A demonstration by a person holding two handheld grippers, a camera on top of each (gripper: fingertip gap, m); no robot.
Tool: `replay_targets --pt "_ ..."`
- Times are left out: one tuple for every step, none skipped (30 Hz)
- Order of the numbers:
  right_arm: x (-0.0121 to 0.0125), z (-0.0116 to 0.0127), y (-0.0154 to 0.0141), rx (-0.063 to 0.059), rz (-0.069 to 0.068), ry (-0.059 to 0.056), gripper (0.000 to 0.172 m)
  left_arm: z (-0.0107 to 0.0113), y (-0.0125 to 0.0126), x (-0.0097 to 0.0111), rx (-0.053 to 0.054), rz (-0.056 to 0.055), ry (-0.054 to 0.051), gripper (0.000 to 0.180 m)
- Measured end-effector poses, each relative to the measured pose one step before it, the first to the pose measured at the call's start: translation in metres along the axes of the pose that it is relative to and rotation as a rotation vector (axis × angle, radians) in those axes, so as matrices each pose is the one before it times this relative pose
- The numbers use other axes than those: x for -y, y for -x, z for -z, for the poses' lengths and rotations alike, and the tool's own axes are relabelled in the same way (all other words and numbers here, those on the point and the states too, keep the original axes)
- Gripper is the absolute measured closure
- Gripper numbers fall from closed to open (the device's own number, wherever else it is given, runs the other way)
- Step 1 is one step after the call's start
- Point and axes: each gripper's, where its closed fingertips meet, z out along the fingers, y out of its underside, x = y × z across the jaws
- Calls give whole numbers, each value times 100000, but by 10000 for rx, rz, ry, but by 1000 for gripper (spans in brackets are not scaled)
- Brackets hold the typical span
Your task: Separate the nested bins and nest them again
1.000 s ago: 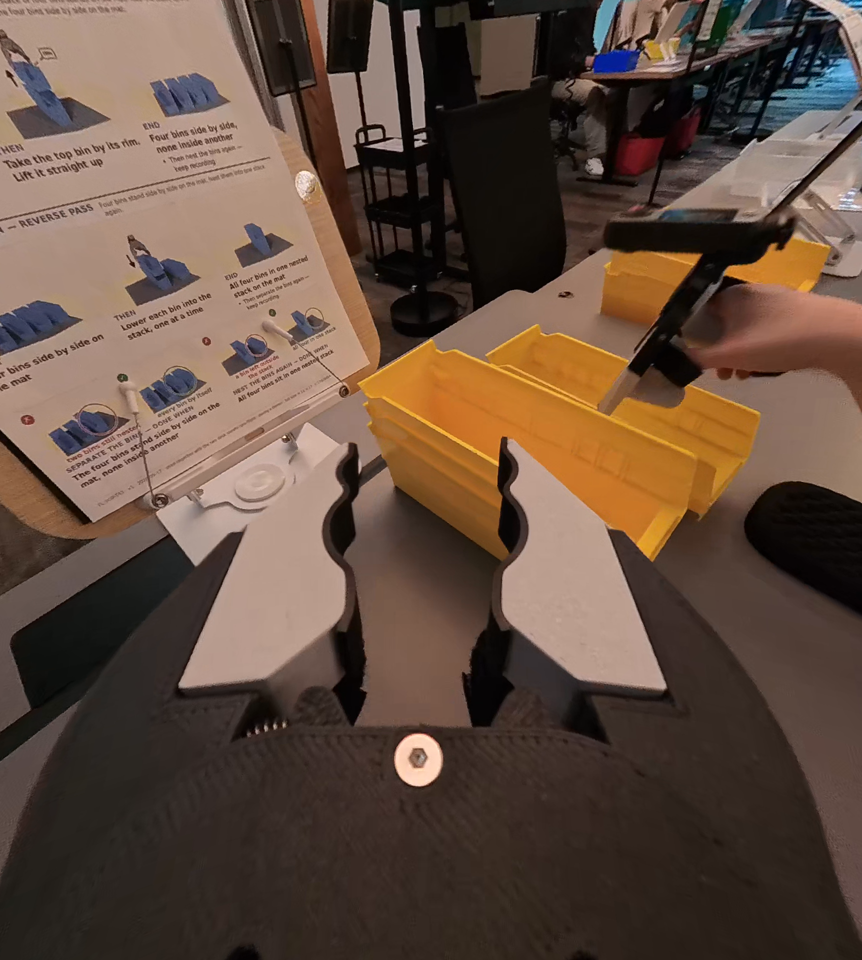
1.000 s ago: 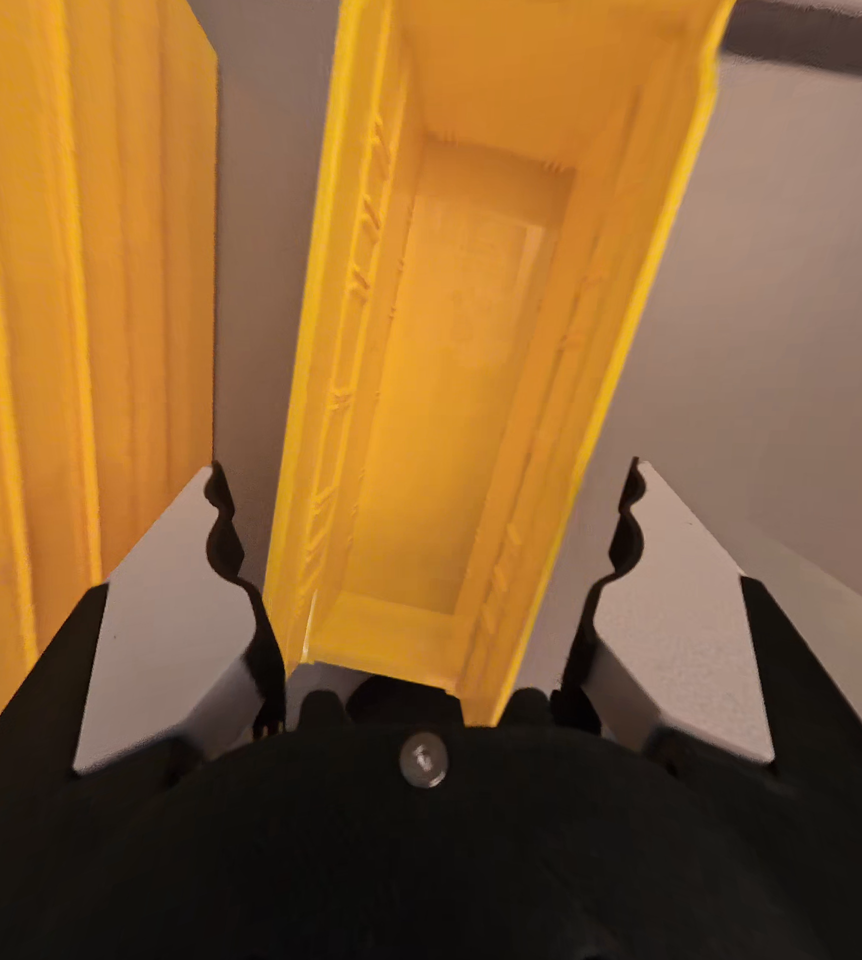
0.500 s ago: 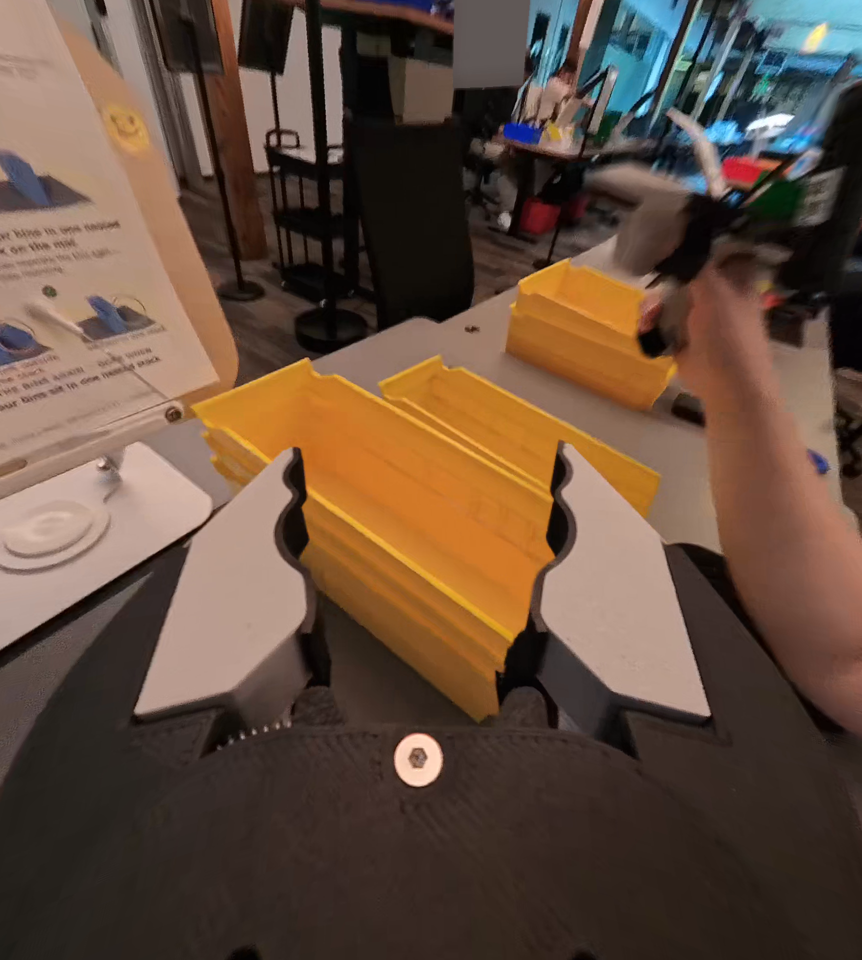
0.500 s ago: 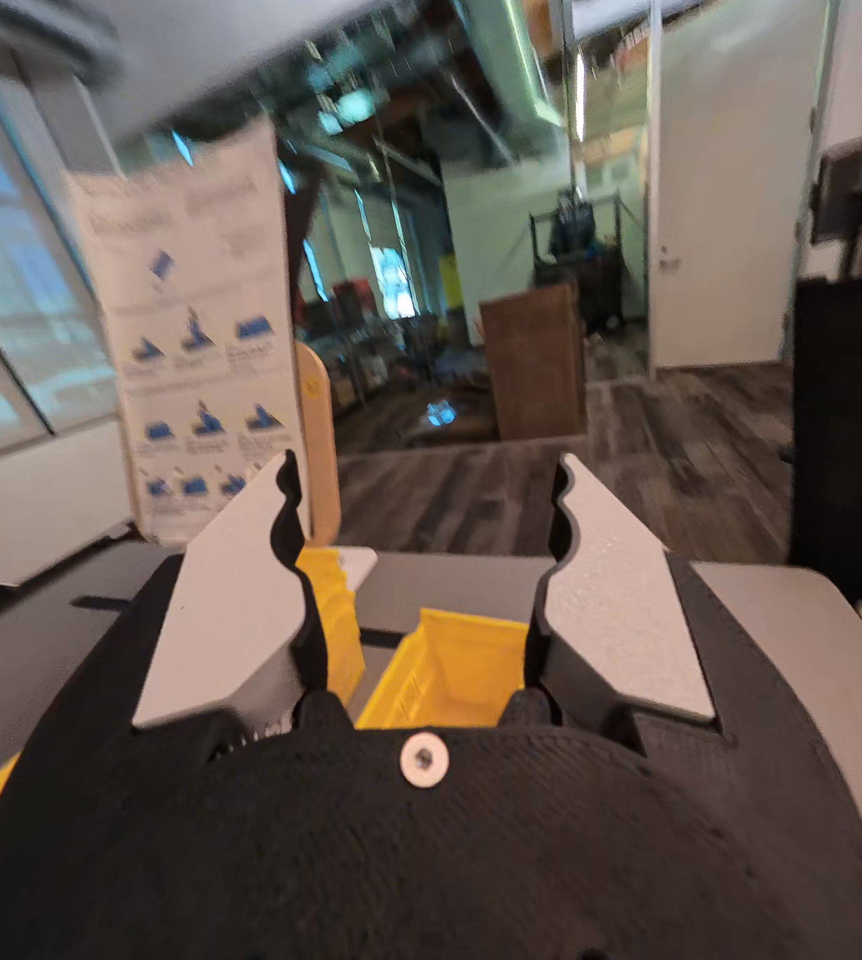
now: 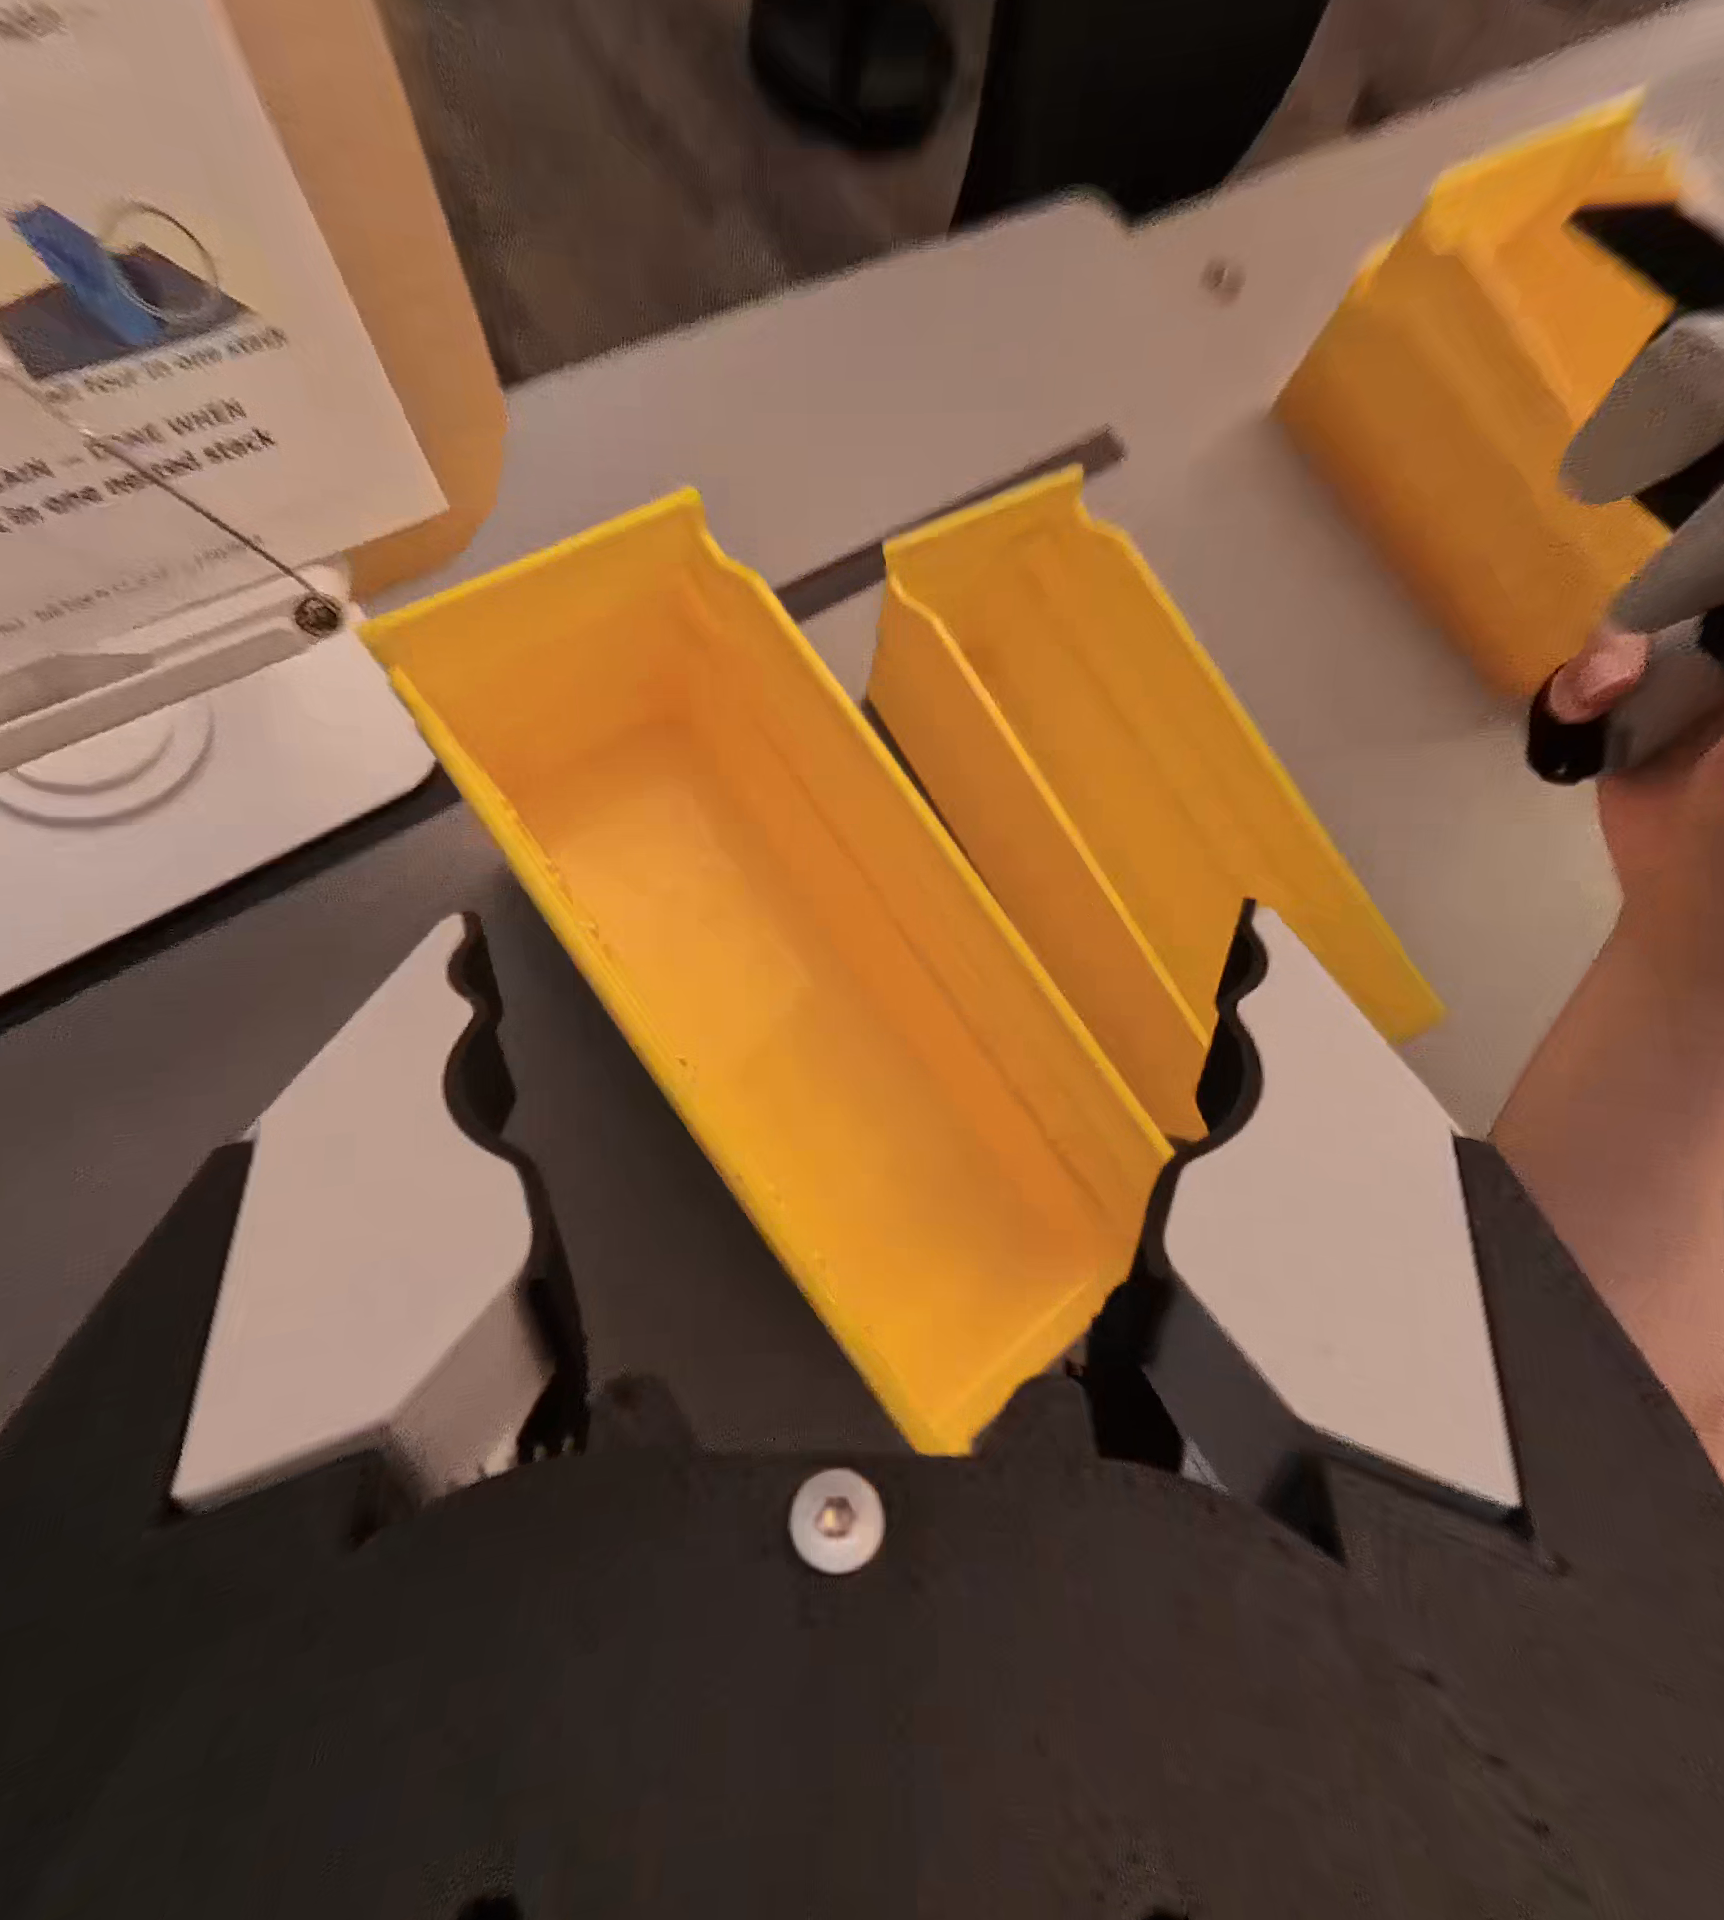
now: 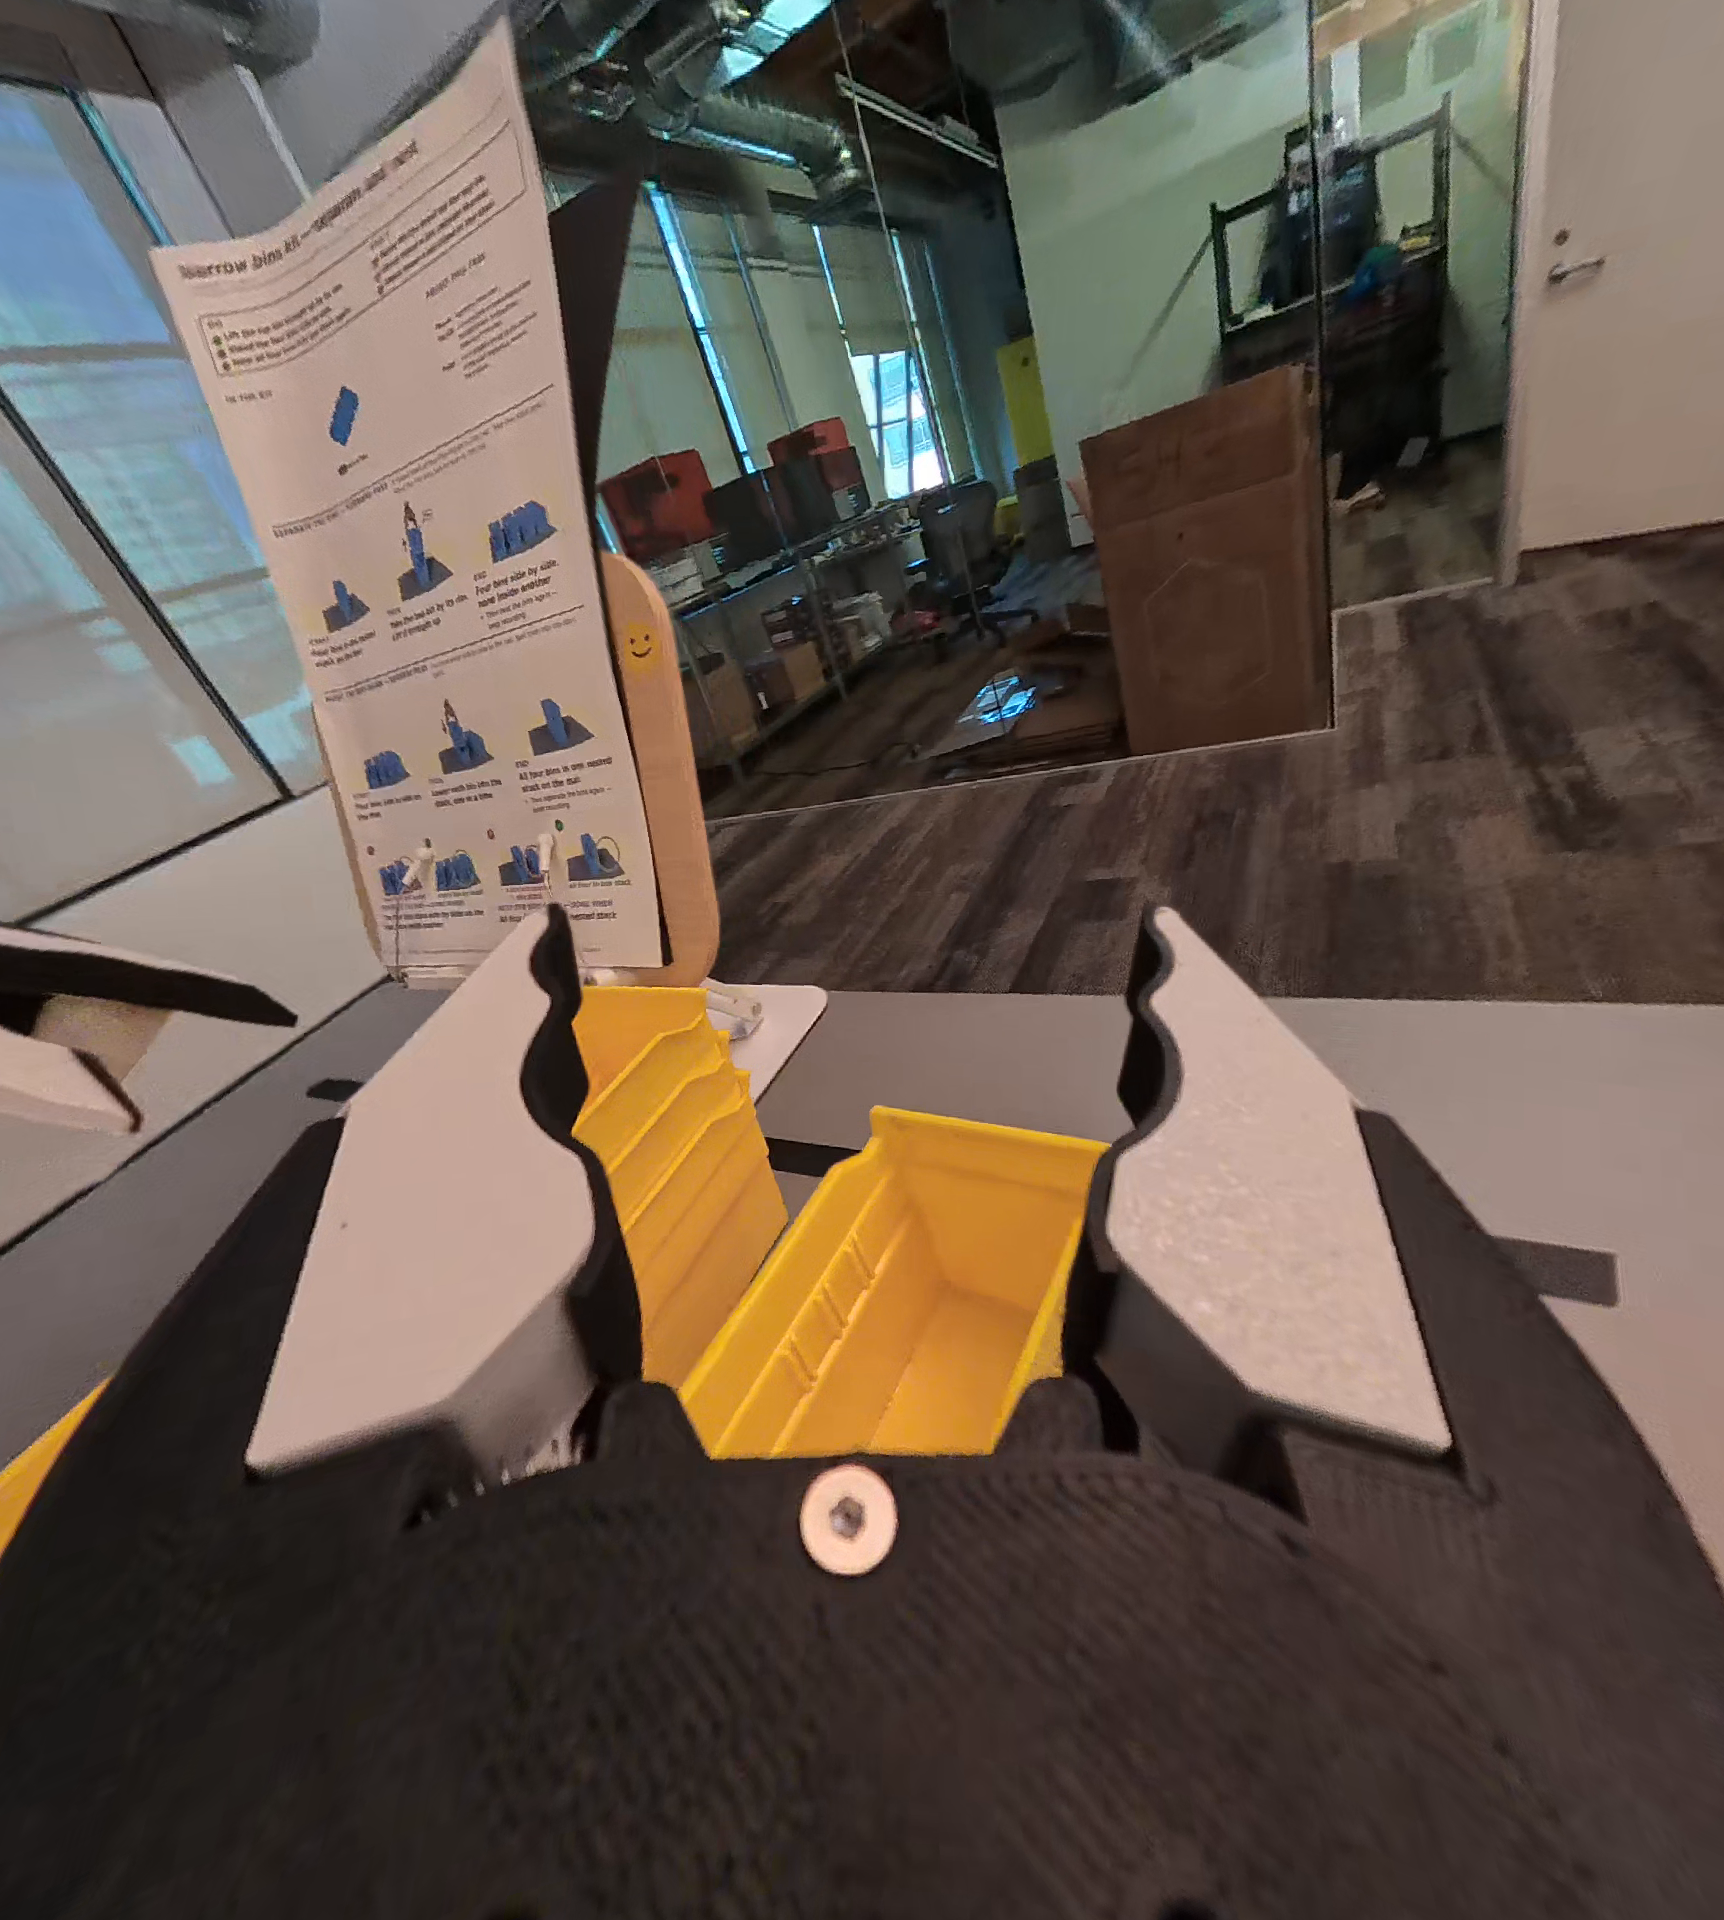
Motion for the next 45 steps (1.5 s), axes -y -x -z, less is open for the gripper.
replay_targets --pt "8 224 -591 -89 -131 -36 65 -617 -600 134 -6 100 613 44" --pt "60 240 -510 -61 -112 -50 66 -557 -489 129 13 339 497 42" --pt "67 249 -435 -22 -131 -59 66 -398 -276 13 111 387 430 42" --pt "105 233 -308 31 -180 -62 66 -340 -149 19 190 252 277 46" --pt "165 241 -217 74 -199 -92 66 -287 230 -87 430 102 270 45" --pt "194 235 -139 80 -180 -98 66 -182 502 -136 635 -39 358 39" --pt "186 240 -115 67 -142 -91 66 -54 514 97 628 -164 267 37" --pt "195 241 -129 32 -105 -88 67 -4 604 290 638 -165 108 37" --pt "219 223 -104 22 -56 -95 67 -79 420 323 434 -12 70 37" --pt "214 198 -109 11 -33 -92 67 -205 78 303 144 204 46 35" --pt "170 160 -151 -21 -50 -77 68 -293 -112 261 -4 375 -8 32" --pt "115 132 -203 -48 -53 -66 69 -400 -166 103 -52 373 8 33" --pt "74 89 -166 -39 -28 -41 69 -555 -131 -129 -6 211 109 33" --pt "3 52 -119 -5 -8 -2 69 -701 -58 -325 53 61 216 32" --pt "-73 27 -125 -10 -30 27 69 -764 249 -519 223 -5 321 30" --pt "-71 8 -134 -2 -62 17 69 -815 367 -524 297 -30 300 28" --pt "-101 -34 -72 30 -137 0 69 -826 365 -529 294 -1 290 25" --pt "-143 -52 -5 76 -177 7 69 -737 473 -488 394 -27 303 23" --pt "-220 -78 -66 54 -178 76 69 -621 435 -373 437 -104 237 23" --pt "-249 -61 -190 -22 -157 100 69 -564 -164 -256 86 -63 171 23" --pt "-189 -21 -245 -45 -106 77 69 -468 -544 -273 -154 65 190 26" --pt "-78 -34 -190 -23 -51 -6 69 -409 -276 -155 11 36 110 25" --pt "-85 -39 -132 15 -35 8 69 -363 -148 -185 110 -68 149 25" --pt "-132 -47 -128 1 -65 54 69 -393 -4 -322 174 -73 251 24" --pt "-108 -40 -36 31 -65 50 69 -409 128 -447 206 16 326 22" --pt "-54 -27 7 40 -51 23 69 -427 -4 -584 58 67 398 22" --pt "-22 -1 8 24 -19 16 69 -405 -120 -648 -61 107 423 23" --pt "9 2 -29 -13 11 -12 69 -329 -117 -529 -80 128 344 24" --pt "0 -1 -61 -24 11 -8 70 -223 -171 -295 -131 96 182 24" --pt "-23 -16 -43 -4 -21 5 70 -32 -267 -128 -181 77 87 30" --pt "-35 -42 28 50 -52 -11 71 88 -10 26 1 -7 9 33" --pt "-75 -62 64 74 -76 29 71 122 53 13 51 -77 48 35" --pt "-80 -62 39 42 -67 37 71 147 49 23 30 -67 31 37" --pt "-77 -52 20 17 -33 34 71 173 73 48 5 -6 -15 39" --pt "-46 -41 5 7 -2 14 71 169 70 61 -14 25 -41 41" --pt "-37 -8 14 2 7 24 71 135 72 78 -26 19 -59 44" --pt "-14 -2 -7 -1 4 10 71 64 24 -7 -44 5 7 46" --pt "16 5 -2 7 -19 -15 71 51 41 -25 0 -1 37 48" --pt "2 8 1 30 -39 -11 71 47 8 -19 27 -17 31 50" --pt "-27 9 8 34 -58 15 71 34 0 -25 46 -3 52 52" --pt "-33 12 -37 18 -52 12 71 42 -18 -42 48 1 87 54" --pt "-18 10 -37 9 -29 5 71 48 -1 -11 41 -26 39 56" --pt "-21 16 -75 -18 -15 2 71 32 -8 -23 17 10 26 57" --pt "-17 10 -56 -10 -13 12 71 48 -27 -50 10 -26 28 57" --pt "2 5 -14 14 -10 -7 71 55 -62 -95 -32 -37 69 58"
